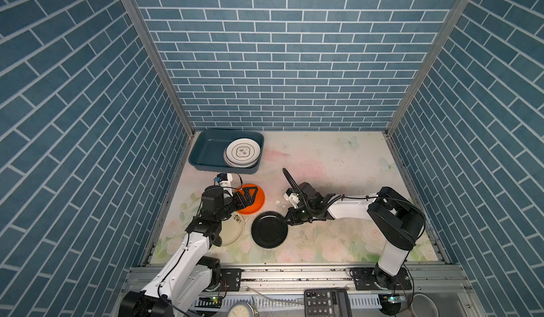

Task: Place the plates into the plastic bin on the countertop
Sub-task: 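Grip the edge of the black plate nearest the robot with the right gripper, then drag the black plate away from the robot and tilt it up with the right gripper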

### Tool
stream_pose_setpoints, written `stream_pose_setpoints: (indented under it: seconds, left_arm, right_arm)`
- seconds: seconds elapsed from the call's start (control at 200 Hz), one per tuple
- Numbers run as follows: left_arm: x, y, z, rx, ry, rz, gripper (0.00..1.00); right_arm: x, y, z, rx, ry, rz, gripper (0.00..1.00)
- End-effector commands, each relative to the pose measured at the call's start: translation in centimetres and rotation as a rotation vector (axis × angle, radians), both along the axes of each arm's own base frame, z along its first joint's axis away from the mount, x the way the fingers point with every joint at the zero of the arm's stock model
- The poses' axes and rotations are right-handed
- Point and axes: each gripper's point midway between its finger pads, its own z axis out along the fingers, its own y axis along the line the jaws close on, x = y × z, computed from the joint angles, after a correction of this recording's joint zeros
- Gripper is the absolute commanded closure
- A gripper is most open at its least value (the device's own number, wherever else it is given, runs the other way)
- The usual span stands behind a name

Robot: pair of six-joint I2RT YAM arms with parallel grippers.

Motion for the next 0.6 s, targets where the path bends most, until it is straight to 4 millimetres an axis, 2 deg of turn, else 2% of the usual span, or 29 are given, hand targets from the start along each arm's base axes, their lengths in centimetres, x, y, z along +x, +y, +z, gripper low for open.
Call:
stream_pose_setpoints:
  seconds: [0.0, 0.395, 0.595]
  left_arm:
    - [0.3, 0.0, 0.7, 0.011, -0.019, -0.004, 0.0]
    - [0.3, 0.0, 1.0, -0.001, -0.024, 0.0, 0.0]
    - [0.3, 0.0, 1.1, 0.007, -0.021, -0.005, 0.0]
  right_arm:
    - [0.5, -0.8, -0.7, -0.066, -0.021, -0.03, 1.0]
    - [2.1, -2.9, -0.2, -0.126, -0.092, -0.133, 1.0]
    - [3.8, -4.4, 0.5, -0.114, -0.104, -0.213, 1.0]
